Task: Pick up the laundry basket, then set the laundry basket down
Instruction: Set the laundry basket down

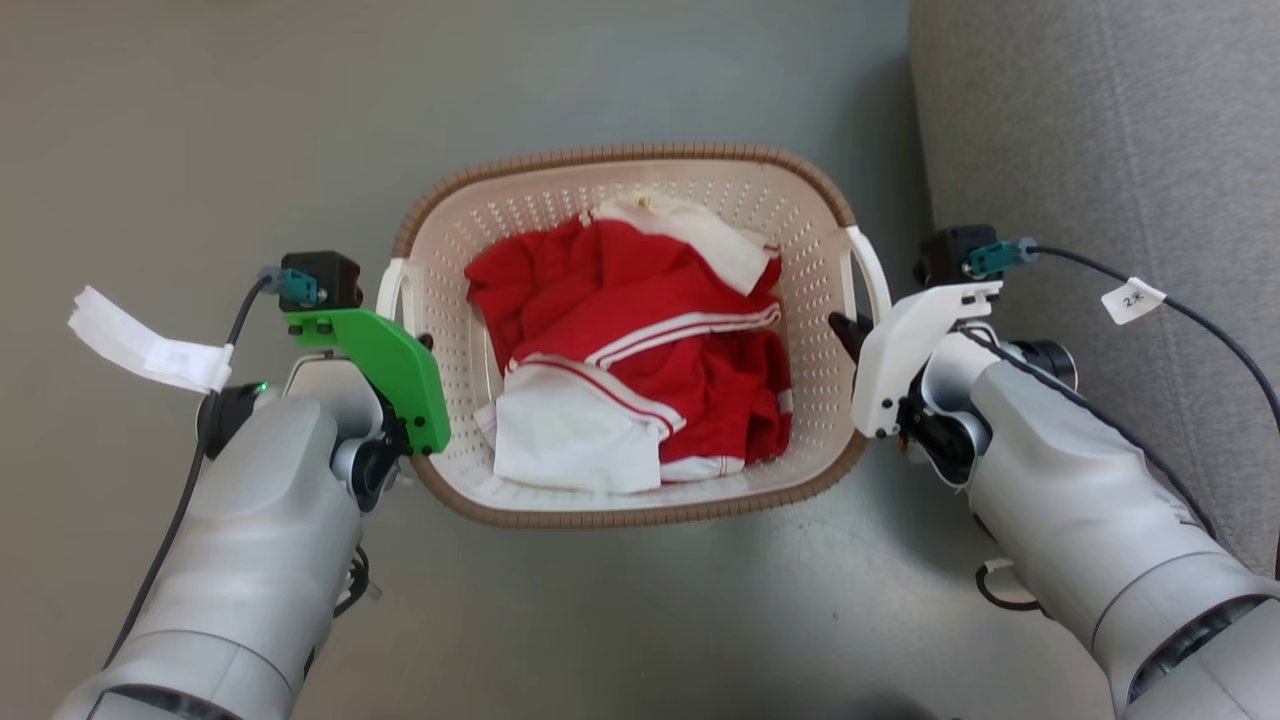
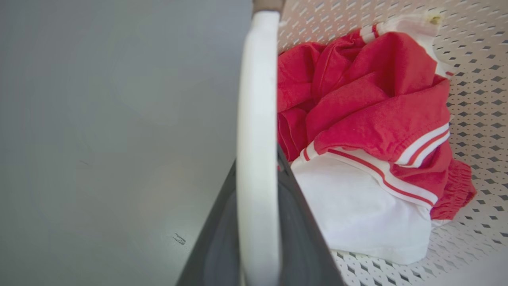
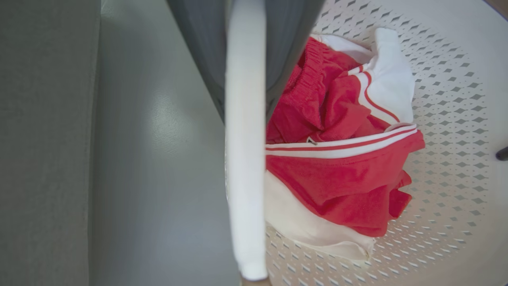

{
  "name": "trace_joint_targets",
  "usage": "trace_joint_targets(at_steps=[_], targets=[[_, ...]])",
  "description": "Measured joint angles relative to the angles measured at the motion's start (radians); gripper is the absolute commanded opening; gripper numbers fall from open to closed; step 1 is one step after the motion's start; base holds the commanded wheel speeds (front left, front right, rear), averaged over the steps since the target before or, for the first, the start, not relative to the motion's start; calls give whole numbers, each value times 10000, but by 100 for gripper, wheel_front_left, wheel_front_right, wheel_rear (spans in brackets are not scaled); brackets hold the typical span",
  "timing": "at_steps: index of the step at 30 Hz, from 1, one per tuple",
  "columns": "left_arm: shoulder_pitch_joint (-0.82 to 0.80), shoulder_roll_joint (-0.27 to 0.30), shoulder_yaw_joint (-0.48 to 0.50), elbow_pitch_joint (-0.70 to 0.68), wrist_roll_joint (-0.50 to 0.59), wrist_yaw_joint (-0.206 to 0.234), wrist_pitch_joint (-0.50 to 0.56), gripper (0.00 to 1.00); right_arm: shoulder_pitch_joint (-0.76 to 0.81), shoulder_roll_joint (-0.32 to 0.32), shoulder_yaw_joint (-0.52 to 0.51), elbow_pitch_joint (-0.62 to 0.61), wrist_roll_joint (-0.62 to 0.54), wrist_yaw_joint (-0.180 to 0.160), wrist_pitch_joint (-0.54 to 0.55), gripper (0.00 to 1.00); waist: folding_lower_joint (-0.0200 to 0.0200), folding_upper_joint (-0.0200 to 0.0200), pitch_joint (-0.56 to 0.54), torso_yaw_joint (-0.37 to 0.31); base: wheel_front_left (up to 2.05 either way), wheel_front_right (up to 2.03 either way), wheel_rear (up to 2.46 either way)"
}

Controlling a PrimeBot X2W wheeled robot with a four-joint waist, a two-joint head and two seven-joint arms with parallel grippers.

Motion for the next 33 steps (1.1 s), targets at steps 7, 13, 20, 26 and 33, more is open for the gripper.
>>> trace_joint_targets(at_steps=[7,13,20,26,33], targets=[[-396,6,-92,-169,374,111,-807,0,-408,-90,-10,-29,-165,-2,-658,0,1,0,990,88,0,0,0],[-837,13,-196,-253,529,199,-1325,0,-816,-205,-58,-52,-221,0,-1045,0,1,0,1843,144,0,0,0],[-1440,10,-249,-280,708,305,-1766,0,-1286,-284,-226,-52,-228,0,-1402,0,1,0,2843,196,0,0,0],[-1694,-33,-284,-247,926,318,-2199,0,-1548,-389,-255,0,-232,23,-1701,0,2,0,3621,254,0,0,0],[-1694,-105,-297,-29,959,316,-2520,0,-1548,-370,-232,150,-236,88,-1906,0,1,0,4129,382,0,0,0]])
